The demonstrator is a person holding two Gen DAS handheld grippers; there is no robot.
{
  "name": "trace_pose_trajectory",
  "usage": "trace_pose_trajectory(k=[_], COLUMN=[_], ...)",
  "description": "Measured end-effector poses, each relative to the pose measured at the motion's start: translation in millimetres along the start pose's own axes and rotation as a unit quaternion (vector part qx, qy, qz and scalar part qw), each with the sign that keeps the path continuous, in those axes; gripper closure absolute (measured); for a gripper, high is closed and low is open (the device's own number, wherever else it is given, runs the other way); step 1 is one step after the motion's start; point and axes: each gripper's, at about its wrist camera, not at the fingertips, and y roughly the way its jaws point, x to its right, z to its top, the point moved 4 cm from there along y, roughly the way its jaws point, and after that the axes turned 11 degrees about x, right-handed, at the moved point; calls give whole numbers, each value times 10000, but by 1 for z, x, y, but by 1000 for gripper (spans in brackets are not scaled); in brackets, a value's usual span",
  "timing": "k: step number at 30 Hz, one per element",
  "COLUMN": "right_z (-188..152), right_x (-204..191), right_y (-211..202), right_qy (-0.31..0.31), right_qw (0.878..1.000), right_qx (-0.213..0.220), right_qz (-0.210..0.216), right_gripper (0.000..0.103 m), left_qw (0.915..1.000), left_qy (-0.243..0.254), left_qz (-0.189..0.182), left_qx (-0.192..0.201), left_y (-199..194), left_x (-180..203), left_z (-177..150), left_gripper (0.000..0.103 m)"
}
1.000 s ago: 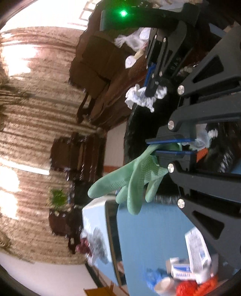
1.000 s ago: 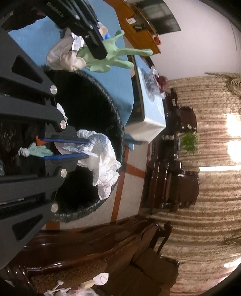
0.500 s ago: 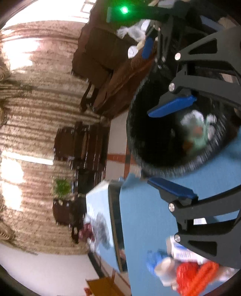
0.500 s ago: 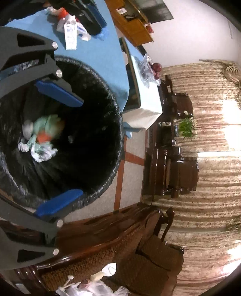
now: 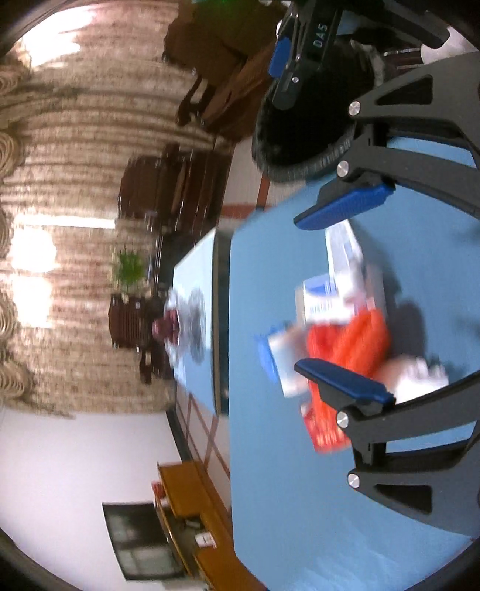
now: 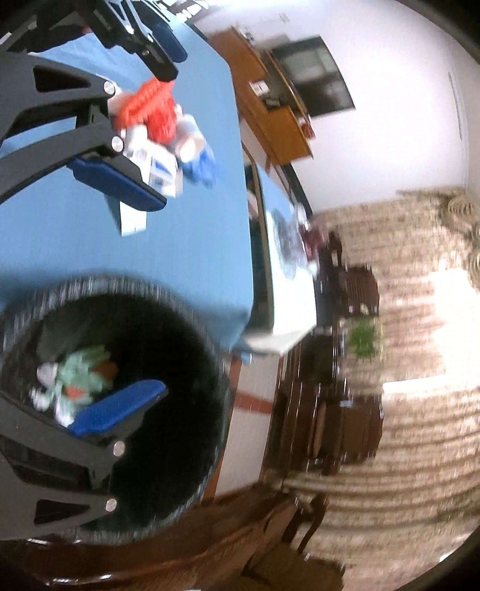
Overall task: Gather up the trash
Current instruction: 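Bring both open grippers back over the remaining trash on the table, then grasp the coiled orange net with the left gripper while the right gripper approaches the blue tube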
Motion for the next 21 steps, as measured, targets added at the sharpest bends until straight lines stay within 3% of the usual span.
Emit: trace_pose_trajectory(k=[9,21], right_z=[-29,-64], right_x=[-80,-135], right_y=[30,77], right_qy=[-548,-1088], right_qw=[9963,9857], right_qx=[-279,-725], right_qz=[592,1059], right_gripper=[12,17], left_qw=[9984,9958], left_qy=[-154,-283], left_qz=[476,765], left_qx=[-249,-404], left_y=[-7,-9], left_x=[-53,-89], left_z=[-15,-32], left_gripper=[33,33])
